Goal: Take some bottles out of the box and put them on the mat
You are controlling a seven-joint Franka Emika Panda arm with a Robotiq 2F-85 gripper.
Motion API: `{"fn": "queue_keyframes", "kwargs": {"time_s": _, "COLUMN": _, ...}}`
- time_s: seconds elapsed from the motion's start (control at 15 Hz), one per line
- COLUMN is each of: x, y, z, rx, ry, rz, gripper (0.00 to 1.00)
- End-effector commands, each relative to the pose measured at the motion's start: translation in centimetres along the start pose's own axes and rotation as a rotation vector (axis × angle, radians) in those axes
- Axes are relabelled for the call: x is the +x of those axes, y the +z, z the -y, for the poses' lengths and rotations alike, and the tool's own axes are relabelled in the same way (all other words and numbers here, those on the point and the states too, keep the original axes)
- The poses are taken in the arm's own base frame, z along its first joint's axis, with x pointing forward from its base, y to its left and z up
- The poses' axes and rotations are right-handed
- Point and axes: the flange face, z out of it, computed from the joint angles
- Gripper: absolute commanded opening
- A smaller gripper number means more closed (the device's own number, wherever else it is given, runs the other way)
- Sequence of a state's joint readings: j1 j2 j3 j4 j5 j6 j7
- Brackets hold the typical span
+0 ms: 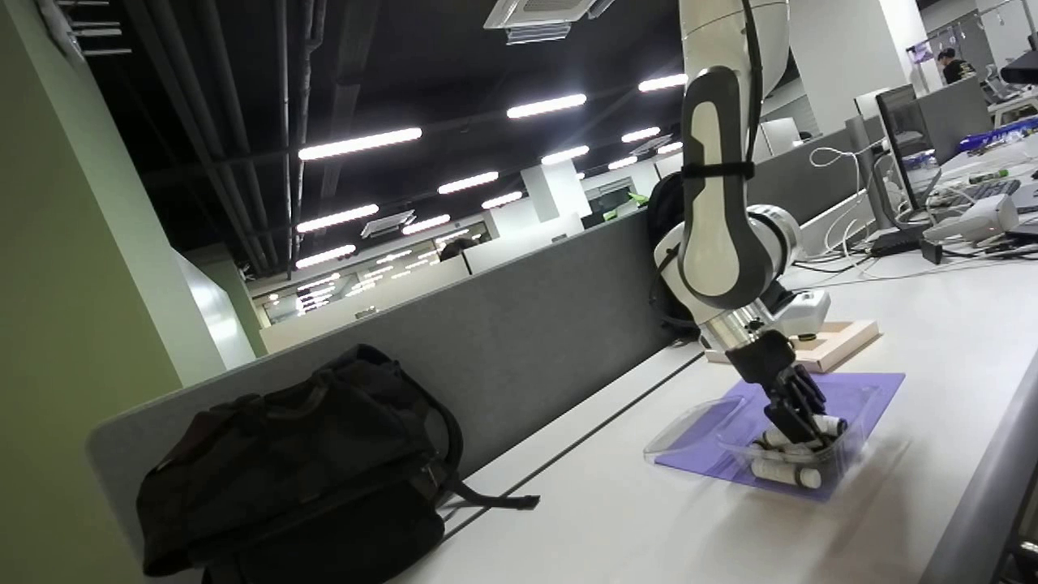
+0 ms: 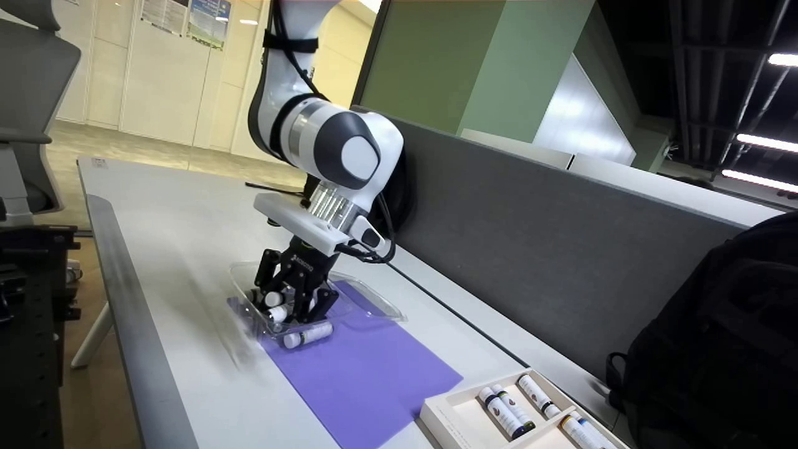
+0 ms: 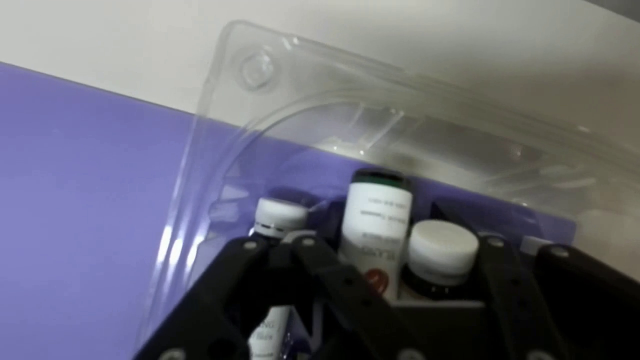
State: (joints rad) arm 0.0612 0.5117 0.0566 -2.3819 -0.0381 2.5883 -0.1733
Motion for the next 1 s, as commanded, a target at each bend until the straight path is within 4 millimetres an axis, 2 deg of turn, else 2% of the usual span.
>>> {"fn": "queue_keyframes", "kwargs": {"time_s": 0.0, "x": -0.2, "y": -1.2, "z": -0.5, "rx": -0.032, "ry": 0.021, "rz": 0.029, "gripper": 0.18}}
{"fn": "queue_keyframes", "kwargs": {"time_s": 0.2, "x": -0.4, "y": -2.0, "z": -0.6, "rx": -0.022, "ry": 0.011, "rz": 0.055, "gripper": 0.0}}
{"fn": "queue_keyframes", "kwargs": {"time_s": 0.4, "x": -0.7, "y": -4.2, "z": -0.4, "rx": -0.001, "ry": 0.003, "rz": 0.075, "gripper": 0.0}}
{"fn": "queue_keyframes", "kwargs": {"time_s": 0.67, "x": -1.5, "y": -9.0, "z": -0.8, "rx": 0.019, "ry": 0.006, "rz": 0.061, "gripper": 0.0}}
{"fn": "queue_keyframes", "kwargs": {"time_s": 0.93, "x": -2.3, "y": -13.6, "z": -3.3, "rx": 0.01, "ry": 0.061, "rz": -0.011, "gripper": 0.0}}
